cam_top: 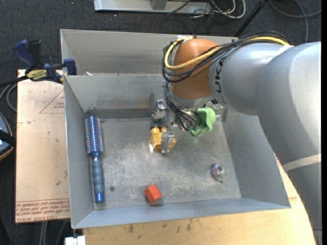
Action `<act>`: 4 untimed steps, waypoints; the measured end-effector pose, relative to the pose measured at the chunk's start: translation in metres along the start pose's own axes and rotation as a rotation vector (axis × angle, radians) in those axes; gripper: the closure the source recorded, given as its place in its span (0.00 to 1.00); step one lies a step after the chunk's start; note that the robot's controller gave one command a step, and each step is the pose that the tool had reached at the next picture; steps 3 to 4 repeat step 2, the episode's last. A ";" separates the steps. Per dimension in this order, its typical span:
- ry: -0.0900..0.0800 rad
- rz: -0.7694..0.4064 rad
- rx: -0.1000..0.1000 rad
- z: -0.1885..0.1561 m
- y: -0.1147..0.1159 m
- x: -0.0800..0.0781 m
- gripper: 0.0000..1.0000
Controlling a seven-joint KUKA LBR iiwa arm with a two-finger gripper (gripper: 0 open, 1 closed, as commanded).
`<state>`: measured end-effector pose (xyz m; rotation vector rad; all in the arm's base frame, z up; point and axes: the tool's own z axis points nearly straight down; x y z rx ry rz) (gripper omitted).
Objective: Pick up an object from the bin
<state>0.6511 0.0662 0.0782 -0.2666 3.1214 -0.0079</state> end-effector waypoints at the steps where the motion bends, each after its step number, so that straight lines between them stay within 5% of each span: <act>1: -0.016 0.002 -0.002 -0.003 0.000 -0.003 1.00; 2: -0.003 0.042 -0.007 -0.122 0.014 0.007 1.00; 4: -0.003 0.042 -0.007 -0.122 0.014 0.007 1.00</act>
Offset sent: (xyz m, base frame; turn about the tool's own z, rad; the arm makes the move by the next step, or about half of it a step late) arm 0.0000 0.0000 0.0000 0.0000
